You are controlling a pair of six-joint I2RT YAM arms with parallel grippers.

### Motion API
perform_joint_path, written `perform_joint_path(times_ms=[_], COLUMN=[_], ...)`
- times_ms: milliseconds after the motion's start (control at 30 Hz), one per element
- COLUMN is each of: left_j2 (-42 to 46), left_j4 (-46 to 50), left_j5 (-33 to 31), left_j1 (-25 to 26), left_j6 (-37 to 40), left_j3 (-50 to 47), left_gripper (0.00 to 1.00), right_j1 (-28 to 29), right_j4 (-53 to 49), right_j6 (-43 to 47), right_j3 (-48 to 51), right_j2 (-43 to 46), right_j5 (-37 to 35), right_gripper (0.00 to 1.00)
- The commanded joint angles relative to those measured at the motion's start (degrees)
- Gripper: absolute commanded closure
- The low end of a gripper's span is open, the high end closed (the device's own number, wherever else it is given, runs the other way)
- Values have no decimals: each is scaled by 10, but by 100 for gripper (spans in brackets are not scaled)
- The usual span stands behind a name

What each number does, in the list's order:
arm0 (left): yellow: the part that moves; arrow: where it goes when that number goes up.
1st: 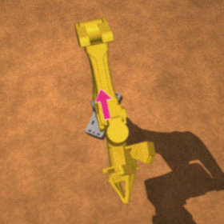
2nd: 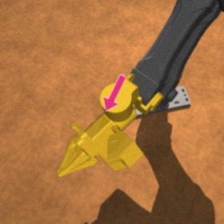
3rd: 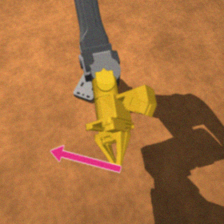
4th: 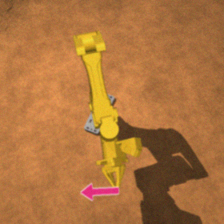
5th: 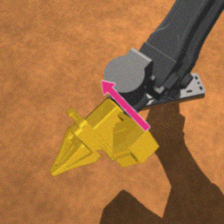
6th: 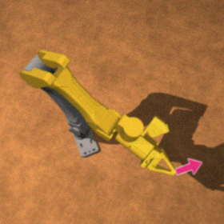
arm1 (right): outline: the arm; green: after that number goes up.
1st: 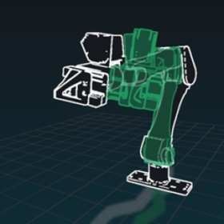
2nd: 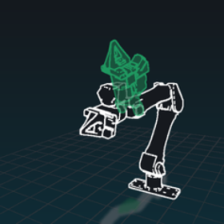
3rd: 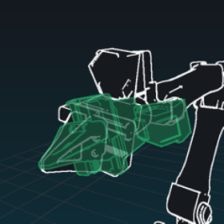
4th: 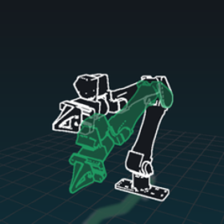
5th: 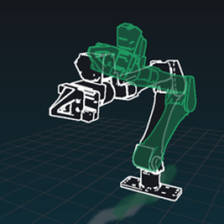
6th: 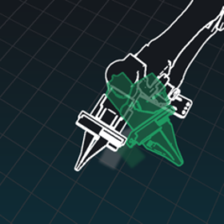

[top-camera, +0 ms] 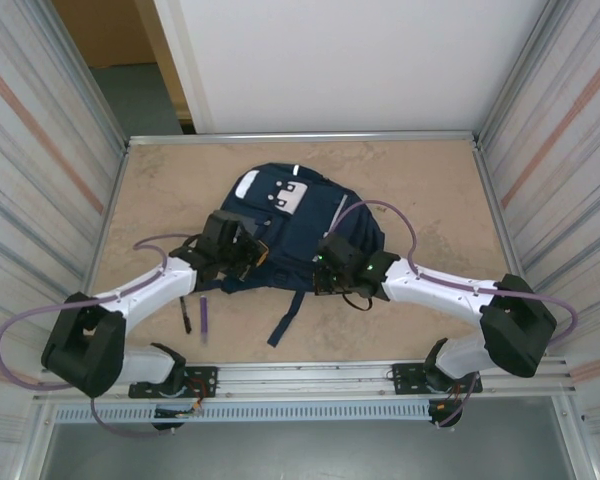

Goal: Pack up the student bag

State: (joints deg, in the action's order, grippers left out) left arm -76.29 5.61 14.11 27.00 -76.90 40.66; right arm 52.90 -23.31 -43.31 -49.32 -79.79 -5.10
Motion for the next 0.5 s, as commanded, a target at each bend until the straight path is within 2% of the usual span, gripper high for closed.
perform_joint_path(times_ms=[0,167,300,400,467], left_j2=[-31,-113,-189,-250,-297], left_j4=[4,72,93,147,191], left_j5=[9,90,174,205,196], left_j1=[-48,-90,-118,-144,-154], left_j6=[92,219,293,352,391], left_j3=[30,129,199,267,327], left_gripper=[100,100,100,96,93], right_j1=[8,0,-2,-1,-1], right_j4=[-107,-113,-118,-99,-68], right_j6=[36,55,77,116,120], right_j3=[-16,-8,-10,-19,-31], right_j2=[-2,4,21,26,19], right_j5=[-73,-94,-111,-73,-33], right_gripper=[100,100,100,100,100])
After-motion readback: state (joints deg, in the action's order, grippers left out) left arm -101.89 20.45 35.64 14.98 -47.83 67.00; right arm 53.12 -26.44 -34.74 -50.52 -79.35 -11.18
